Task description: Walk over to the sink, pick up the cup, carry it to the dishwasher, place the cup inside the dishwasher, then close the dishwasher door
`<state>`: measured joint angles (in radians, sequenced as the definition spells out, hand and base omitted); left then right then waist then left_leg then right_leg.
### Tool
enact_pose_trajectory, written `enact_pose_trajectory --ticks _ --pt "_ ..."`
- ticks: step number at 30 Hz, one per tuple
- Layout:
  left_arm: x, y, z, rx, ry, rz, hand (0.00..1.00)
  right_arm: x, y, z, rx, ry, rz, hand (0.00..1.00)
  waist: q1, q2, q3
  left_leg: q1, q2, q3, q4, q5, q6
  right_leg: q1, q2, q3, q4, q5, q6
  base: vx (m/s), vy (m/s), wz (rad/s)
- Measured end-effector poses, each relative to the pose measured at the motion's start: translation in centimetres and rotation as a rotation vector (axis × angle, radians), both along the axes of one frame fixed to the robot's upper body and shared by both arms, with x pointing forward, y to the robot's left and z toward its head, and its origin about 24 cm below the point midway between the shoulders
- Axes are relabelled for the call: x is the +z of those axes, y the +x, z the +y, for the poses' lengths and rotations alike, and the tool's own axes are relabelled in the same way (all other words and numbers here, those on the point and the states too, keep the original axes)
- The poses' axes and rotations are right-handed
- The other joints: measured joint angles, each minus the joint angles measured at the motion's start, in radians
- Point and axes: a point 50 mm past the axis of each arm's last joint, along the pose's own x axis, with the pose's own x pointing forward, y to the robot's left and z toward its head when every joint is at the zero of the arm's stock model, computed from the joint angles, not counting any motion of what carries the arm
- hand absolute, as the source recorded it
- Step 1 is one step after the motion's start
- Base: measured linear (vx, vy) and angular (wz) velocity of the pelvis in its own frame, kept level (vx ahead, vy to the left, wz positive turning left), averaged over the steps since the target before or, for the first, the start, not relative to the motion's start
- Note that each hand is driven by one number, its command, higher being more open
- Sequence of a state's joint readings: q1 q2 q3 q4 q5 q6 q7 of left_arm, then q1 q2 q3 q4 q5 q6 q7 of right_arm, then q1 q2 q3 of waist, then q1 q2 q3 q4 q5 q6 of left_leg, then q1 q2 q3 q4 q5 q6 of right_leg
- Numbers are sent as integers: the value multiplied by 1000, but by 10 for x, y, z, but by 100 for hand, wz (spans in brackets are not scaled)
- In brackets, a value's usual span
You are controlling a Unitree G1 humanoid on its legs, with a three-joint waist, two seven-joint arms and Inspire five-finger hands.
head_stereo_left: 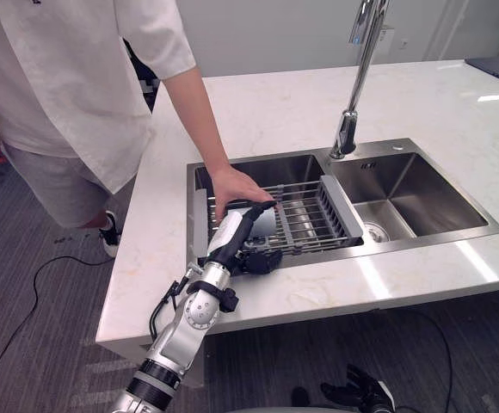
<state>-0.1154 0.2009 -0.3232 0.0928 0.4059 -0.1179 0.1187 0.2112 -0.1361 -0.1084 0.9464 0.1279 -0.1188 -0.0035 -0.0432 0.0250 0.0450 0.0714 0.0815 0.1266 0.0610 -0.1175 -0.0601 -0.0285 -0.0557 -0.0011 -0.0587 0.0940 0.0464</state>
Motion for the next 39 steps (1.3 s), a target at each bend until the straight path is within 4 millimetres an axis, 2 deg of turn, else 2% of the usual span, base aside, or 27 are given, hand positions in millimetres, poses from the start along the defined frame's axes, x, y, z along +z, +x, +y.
enact_pose_trajectory --ticks 3,13,21,28,39 --pt "2 1 4 42 -7 -21 90 -1 -2 0 -3 -1 9 90 -1 0 0 2 4 -4 -6 4 0 1 4 -4 -5 8 5 9 -4 1" --pt "10 8 34 246 -46 -94 90 -2 -2 2 -13 -5 14 90 -1 -8 5 16 -1 -19 -22 6 1 25 1 -18 -26 9 6 19 8 4" --pt "9 8 36 268 -29 -92 90 -2 -3 2 -6 -7 18 90 -6 -8 5 14 1 -26 -19 7 1 27 2 -23 -26 9 5 -42 -10 2" --pt "2 11 42 250 67 -62 90 -2 -2 3 -2 -5 18 90 -27 -9 7 13 1 -27 -25 7 1 23 2 -25 -27 8 6 0 0 0" --pt "3 16 42 238 86 -58 90 -2 -3 3 -3 -5 18 90 -32 -13 28 14 1 -26 -23 7 1 24 2 -24 -27 8 6 0 0 0"
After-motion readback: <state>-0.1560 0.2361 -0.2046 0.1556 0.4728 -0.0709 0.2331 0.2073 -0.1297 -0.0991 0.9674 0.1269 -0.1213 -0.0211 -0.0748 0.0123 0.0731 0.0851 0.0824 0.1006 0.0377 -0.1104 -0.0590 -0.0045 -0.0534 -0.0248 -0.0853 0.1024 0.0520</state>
